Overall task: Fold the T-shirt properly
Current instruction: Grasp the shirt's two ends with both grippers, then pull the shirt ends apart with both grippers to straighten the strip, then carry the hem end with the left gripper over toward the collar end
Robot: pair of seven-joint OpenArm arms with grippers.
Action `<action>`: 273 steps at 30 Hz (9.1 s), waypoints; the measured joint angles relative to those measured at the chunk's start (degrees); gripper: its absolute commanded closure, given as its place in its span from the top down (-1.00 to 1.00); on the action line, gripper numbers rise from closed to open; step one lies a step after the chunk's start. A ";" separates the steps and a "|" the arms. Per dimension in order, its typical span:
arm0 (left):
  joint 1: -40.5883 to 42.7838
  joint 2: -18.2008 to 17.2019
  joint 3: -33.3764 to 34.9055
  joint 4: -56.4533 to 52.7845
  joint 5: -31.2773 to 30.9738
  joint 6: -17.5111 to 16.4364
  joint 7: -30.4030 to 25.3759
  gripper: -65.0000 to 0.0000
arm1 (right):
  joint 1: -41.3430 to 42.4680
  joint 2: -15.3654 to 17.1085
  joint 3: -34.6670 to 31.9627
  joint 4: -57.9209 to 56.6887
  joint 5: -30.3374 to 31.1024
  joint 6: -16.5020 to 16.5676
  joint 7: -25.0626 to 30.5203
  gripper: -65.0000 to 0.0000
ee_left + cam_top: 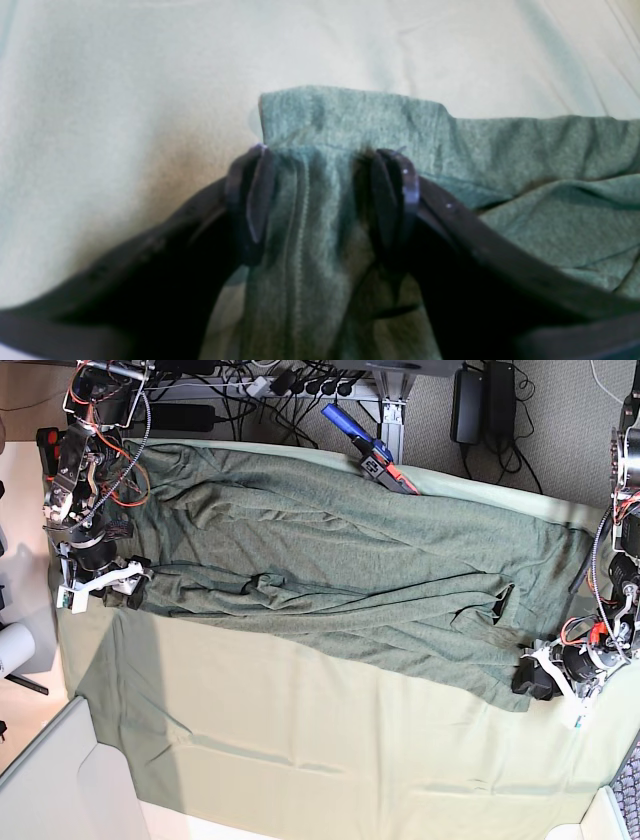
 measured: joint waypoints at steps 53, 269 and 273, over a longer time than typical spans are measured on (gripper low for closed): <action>24.50 -7.45 -6.19 33.22 -7.30 -6.23 11.87 -0.95 | -11.41 0.02 7.63 12.87 5.95 0.00 -8.41 -1.00; 29.53 3.10 -1.40 57.31 -14.21 -6.47 16.79 0.08 | -22.69 -6.71 8.98 18.34 19.87 4.92 -12.46 -0.26; 29.66 1.33 -1.36 57.31 -14.21 -6.47 16.79 0.08 | -22.05 -7.17 8.70 18.16 18.71 4.92 -12.17 -1.00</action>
